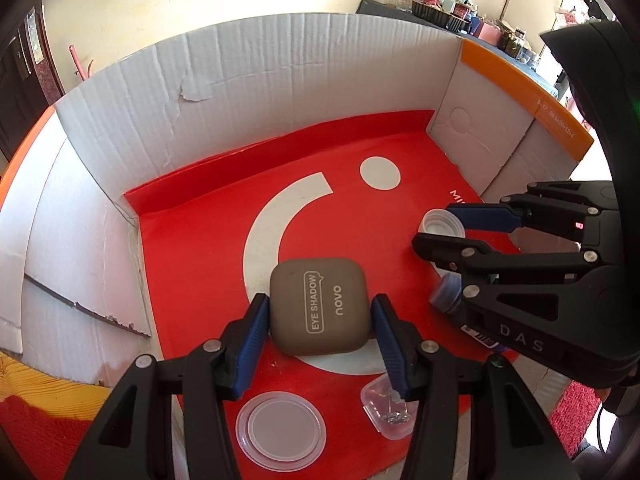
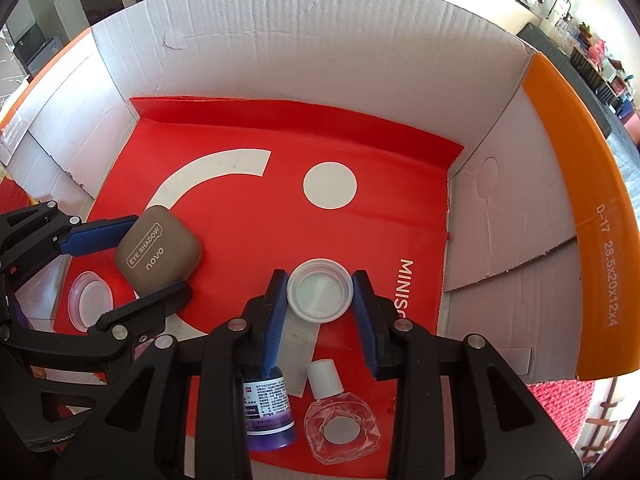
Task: Organize objects
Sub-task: 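Lower the white lid and grey case onto the red box floor, then open both grippers and withdraw them from the box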
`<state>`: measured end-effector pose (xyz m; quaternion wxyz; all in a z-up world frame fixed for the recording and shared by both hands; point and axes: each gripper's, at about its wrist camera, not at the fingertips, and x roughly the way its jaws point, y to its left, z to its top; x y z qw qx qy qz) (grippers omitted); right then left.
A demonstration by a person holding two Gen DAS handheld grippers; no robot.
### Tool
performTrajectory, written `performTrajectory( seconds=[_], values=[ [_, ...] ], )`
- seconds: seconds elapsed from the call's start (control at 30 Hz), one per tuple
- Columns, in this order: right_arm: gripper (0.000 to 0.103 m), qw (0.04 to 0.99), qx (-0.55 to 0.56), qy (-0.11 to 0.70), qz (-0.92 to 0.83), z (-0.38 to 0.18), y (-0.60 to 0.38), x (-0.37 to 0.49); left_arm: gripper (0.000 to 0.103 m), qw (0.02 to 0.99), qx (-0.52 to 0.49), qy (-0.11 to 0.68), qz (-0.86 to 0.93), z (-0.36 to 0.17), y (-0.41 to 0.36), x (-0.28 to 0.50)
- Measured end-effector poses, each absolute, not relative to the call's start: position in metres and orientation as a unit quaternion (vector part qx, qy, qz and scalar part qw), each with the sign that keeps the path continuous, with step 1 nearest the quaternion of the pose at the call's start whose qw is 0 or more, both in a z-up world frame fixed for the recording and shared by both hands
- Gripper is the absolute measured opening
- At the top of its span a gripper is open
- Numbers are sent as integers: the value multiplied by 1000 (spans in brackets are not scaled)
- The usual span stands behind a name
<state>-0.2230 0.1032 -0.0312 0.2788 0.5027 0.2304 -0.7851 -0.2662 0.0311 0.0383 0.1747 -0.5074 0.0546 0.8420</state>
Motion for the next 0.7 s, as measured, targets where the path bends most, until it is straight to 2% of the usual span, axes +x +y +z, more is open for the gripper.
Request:
performTrajectory(
  seconds=[0.2, 0.33, 0.7],
  values=[
    [31, 278, 501, 232, -786, -31, 103, -221, 55, 173, -504, 53, 845, 37, 32, -267],
    [32, 278, 501, 232, -786, -32, 106, -212, 59, 172, -498, 54, 848, 42, 27, -264],
    [32, 275, 493, 218, -796, -21, 116, -198, 59, 166, -487, 59, 855, 49, 14, -260]
  ],
)
